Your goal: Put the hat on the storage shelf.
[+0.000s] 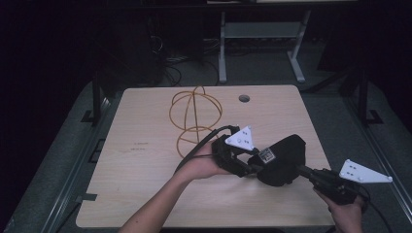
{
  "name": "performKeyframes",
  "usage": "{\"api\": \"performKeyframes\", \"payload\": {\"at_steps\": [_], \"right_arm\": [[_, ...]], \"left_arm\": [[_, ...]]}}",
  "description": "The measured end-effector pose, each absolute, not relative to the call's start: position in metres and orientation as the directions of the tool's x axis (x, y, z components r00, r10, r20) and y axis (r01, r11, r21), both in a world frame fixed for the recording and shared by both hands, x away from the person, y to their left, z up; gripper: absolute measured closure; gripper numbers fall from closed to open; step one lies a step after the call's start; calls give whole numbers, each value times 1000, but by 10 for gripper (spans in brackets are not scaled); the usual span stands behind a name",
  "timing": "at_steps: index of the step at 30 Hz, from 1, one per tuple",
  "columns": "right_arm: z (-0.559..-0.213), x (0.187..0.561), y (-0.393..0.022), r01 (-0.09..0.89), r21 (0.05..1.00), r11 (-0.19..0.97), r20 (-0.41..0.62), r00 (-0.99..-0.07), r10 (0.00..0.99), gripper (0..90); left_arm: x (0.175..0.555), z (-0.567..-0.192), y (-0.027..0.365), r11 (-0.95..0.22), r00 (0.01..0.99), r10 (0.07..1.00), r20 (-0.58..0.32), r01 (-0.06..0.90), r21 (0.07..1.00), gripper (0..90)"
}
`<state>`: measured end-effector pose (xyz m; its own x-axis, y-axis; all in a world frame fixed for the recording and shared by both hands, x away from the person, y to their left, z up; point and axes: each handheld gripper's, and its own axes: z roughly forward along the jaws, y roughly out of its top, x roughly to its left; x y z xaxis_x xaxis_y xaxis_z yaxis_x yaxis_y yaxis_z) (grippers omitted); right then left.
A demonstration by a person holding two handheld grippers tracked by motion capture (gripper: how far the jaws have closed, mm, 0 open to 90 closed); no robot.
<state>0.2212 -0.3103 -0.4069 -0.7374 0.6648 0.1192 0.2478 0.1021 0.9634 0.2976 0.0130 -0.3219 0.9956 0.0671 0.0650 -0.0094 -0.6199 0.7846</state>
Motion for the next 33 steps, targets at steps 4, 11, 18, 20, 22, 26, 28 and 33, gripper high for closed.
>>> {"api": "performKeyframes", "payload": {"at_steps": [4,11,18,20,22,26,28,33], "right_arm": [[-398,225,-315,254,960,118,113,-737,666,893],[-384,232,-318,260,957,132,110,-741,663,893],[-369,241,-319,271,952,142,110,-736,668,893],[-367,243,-319,273,951,143,111,-737,667,893],[-361,248,-319,272,951,150,106,-738,666,893],[-353,254,-317,277,947,162,103,-741,663,893],[-348,257,-315,279,945,169,102,-745,659,894],[-335,264,-307,274,943,190,90,-757,647,893]], "left_arm": [[294,-329,31,-620,992,103,71,9,785,436],[290,-342,57,-602,987,150,60,43,797,430],[285,-355,76,-614,982,180,63,63,787,423],[283,-360,82,-610,980,193,54,76,789,413],[281,-367,92,-599,977,210,42,95,795,408],[278,-377,101,-592,971,236,41,111,798,385],[278,-382,105,-591,970,241,38,116,798,381],[275,-390,115,-582,964,263,46,120,805,373]]}}
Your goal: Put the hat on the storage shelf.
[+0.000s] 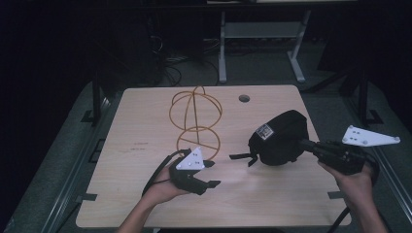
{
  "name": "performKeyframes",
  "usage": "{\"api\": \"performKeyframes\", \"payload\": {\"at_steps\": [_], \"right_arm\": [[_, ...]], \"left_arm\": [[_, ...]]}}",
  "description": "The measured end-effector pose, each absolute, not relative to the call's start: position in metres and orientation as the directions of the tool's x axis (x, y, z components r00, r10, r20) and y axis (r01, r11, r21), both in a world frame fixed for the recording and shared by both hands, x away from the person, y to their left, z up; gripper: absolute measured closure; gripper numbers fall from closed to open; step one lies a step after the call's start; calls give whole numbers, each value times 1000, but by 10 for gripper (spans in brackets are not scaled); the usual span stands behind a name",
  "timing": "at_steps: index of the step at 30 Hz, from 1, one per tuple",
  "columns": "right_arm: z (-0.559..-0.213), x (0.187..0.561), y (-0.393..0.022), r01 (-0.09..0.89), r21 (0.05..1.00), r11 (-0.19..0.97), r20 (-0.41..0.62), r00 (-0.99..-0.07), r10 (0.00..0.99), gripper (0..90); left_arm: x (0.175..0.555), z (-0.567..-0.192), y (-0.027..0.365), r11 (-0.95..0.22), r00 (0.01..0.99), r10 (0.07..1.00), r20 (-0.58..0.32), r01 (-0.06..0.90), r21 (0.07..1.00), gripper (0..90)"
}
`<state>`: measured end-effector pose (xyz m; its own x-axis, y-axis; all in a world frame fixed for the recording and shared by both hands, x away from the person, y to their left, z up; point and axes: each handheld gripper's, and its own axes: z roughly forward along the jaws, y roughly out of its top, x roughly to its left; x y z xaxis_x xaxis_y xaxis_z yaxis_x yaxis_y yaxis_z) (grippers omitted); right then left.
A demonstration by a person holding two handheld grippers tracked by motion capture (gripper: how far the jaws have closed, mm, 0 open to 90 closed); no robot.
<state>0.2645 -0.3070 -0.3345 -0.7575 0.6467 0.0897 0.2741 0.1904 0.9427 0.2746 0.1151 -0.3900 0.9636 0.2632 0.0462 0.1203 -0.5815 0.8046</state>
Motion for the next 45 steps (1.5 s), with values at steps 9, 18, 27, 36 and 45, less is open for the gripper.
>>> {"api": "performKeyframes", "payload": {"at_steps": [9,18,27,36,45], "right_arm": [[-311,278,-291,269,938,217,79,-778,624,893],[-287,288,-275,252,937,243,57,-796,603,893],[-267,301,-258,230,939,256,44,-818,573,893],[-251,315,-236,205,939,275,26,-841,540,893],[-235,325,-213,183,939,291,11,-861,508,893]], "left_arm": [[271,-404,126,-584,955,289,64,123,803,348],[272,-411,138,-570,950,309,50,143,809,332],[273,-412,140,-571,946,320,55,146,808,324],[272,-418,137,-591,946,318,55,153,792,318],[272,-419,138,-597,947,315,59,150,788,318]]}}
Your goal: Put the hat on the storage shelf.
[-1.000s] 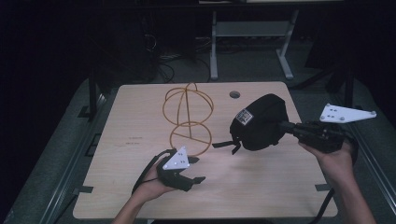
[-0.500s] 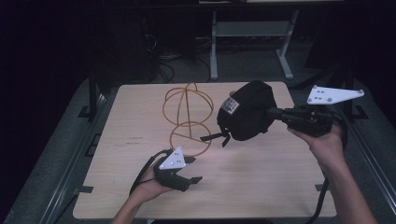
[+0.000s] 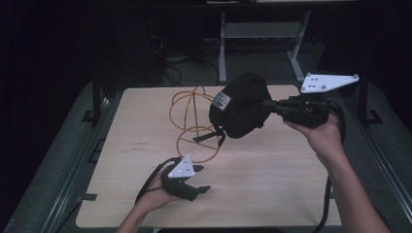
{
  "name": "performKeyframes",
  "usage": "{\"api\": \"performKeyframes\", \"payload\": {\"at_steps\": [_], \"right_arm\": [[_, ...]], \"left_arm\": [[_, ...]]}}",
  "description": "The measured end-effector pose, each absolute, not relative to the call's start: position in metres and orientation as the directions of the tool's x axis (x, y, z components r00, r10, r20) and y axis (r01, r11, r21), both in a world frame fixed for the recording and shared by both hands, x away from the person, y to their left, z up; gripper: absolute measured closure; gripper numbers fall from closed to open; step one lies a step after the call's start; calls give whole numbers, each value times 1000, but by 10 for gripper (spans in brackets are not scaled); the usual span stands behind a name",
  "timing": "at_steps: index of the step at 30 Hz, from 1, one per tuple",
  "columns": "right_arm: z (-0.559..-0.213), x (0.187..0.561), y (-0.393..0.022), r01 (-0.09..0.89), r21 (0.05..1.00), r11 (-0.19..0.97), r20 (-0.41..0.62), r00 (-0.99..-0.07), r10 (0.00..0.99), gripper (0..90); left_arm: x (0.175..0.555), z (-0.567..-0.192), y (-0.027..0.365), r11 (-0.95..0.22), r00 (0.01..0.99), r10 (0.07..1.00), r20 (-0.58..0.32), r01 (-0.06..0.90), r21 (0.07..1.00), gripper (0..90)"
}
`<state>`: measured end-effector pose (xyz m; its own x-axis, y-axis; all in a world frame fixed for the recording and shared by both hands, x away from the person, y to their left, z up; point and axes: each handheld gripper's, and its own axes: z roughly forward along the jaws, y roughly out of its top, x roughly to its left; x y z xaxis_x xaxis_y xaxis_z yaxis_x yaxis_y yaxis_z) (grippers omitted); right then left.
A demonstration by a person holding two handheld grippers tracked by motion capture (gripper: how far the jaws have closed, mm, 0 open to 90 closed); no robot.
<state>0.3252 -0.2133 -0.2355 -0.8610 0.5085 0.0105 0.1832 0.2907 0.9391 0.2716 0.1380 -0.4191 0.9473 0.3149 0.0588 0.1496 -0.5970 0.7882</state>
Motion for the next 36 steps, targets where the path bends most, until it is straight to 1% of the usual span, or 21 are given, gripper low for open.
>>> {"api": "performKeyframes", "payload": {"at_steps": [7,12,13,18,24,27,28,36], "right_arm": [[-227,336,-193,172,937,302,5,-876,483,893],[-220,344,-180,165,936,312,2,-887,463,893],[-218,348,-172,164,931,325,-2,-891,454,893],[-214,356,-159,160,924,348,-8,-900,436,893],[-208,377,-138,168,914,369,-4,-906,423,893],[-206,386,-127,172,912,372,1,-908,419,893],[-206,390,-124,160,910,383,-14,-910,413,893],[-206,410,-98,183,910,372,15,-911,411,893]], "left_arm": [[272,-419,139,-585,945,323,49,158,795,318],[272,-421,139,-601,947,316,58,152,785,318],[271,-422,138,-598,946,320,45,164,784,318],[273,-421,138,-595,946,320,45,163,787,318],[274,-421,137,-598,947,319,45,164,785,319],[275,-422,137,-604,948,314,60,151,783,319],[275,-422,137,-604,948,314,60,151,783,319],[274,-422,137,-593,947,316,53,154,790,319]]}}
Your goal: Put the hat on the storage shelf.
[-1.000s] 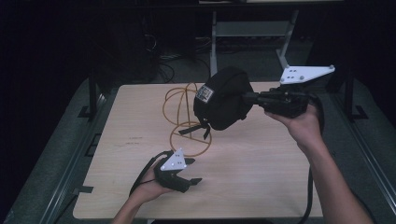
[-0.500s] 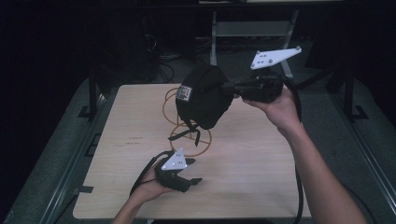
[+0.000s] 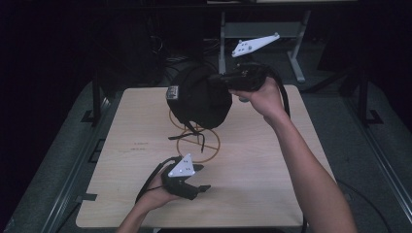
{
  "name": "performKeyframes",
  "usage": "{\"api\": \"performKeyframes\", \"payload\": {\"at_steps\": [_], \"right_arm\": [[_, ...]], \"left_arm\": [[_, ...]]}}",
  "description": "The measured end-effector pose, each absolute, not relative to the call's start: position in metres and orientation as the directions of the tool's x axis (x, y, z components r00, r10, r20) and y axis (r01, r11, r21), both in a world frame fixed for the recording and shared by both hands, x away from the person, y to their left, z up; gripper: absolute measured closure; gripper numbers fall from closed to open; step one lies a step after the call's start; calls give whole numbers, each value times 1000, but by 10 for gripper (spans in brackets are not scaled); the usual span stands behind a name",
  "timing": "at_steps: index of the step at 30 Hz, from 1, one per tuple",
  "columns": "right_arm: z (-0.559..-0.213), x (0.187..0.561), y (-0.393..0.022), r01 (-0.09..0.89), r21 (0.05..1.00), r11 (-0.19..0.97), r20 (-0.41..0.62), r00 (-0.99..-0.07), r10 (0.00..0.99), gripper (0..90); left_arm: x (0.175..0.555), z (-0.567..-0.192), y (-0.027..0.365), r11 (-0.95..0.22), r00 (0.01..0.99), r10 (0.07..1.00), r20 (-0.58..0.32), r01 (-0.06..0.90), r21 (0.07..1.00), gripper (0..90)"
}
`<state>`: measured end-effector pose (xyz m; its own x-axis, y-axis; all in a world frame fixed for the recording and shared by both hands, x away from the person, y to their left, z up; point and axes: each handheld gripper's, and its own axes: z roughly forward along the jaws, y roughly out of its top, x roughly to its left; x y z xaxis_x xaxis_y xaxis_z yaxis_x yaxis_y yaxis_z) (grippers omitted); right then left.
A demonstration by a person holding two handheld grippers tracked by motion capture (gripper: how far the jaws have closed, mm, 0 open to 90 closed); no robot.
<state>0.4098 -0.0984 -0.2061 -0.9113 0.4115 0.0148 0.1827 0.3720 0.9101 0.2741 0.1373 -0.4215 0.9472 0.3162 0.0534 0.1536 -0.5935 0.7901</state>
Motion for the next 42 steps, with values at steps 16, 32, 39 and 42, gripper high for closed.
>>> {"api": "performKeyframes", "payload": {"at_steps": [16,32,39,42], "right_arm": [[-220,439,-42,252,878,408,54,-897,439,890],[-229,441,-31,331,855,399,99,-860,500,542],[-232,438,-47,333,861,385,112,-862,495,449],[-233,437,-53,334,863,379,113,-859,500,428]], "left_arm": [[273,-421,136,-595,951,306,50,150,789,318],[271,-420,139,-582,947,317,53,150,799,312],[272,-421,140,-571,942,331,48,160,805,293],[272,-421,141,-572,942,331,52,157,805,283]]}}
